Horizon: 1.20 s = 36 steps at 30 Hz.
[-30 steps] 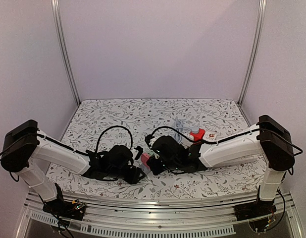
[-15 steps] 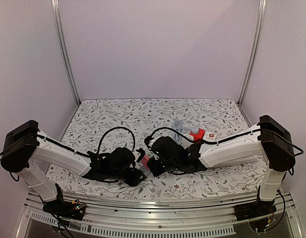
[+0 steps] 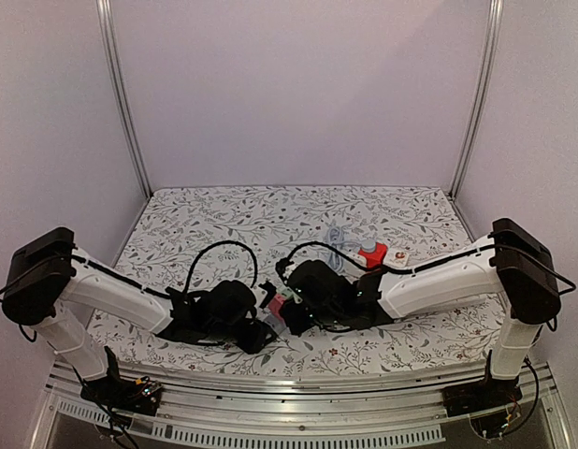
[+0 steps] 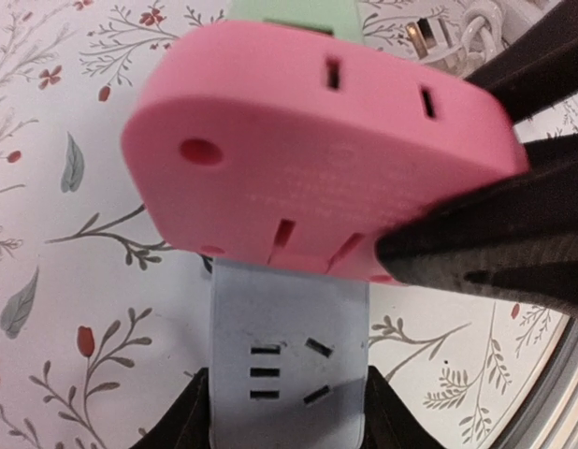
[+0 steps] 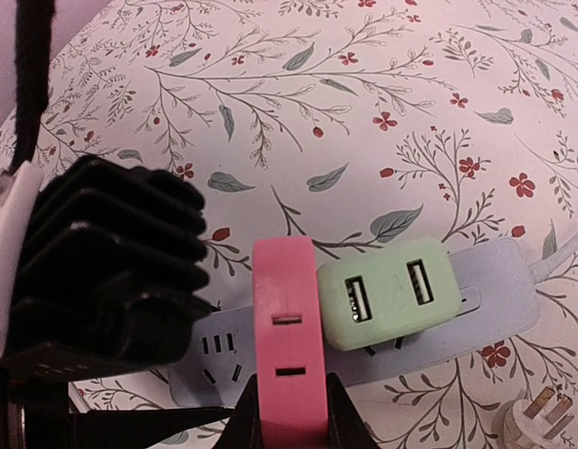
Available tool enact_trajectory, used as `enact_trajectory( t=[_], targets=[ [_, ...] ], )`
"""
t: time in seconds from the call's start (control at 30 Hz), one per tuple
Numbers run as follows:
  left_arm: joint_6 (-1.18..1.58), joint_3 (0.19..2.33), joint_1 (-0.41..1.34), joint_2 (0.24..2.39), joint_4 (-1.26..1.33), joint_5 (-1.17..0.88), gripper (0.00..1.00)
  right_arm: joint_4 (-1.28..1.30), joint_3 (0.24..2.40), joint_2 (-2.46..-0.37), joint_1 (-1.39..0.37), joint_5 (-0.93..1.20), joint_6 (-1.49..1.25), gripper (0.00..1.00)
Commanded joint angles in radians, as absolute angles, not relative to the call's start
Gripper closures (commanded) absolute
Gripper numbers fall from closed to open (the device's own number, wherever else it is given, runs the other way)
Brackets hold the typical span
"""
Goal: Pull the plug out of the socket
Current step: Remove the plug from the socket.
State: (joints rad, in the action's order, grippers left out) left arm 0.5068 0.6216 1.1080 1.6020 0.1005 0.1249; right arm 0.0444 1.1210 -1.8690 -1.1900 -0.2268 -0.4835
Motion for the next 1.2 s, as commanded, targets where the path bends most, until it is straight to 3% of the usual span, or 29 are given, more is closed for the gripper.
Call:
enact_trajectory(
  t=[0.0, 0.4, 1.17],
  targets=[
    [0.52, 0.594, 1.141, 1.587, 0.145, 0.081, 0.82, 0.092, 1.077, -1.845, -1.154, -0.212, -0.586, 1.0],
    [0.522, 0.578, 1.139, 1.579, 0.127, 0.068, 0.83, 0.037, 1.047, -1.845, -1.142, -0.157, -0.632, 1.0],
    [0.546, 0.571, 1.09, 1.556, 0.112, 0.008, 0.85, 0.103, 1.078, -1.841, -1.268, -0.405, -0.563, 1.0]
  ],
)
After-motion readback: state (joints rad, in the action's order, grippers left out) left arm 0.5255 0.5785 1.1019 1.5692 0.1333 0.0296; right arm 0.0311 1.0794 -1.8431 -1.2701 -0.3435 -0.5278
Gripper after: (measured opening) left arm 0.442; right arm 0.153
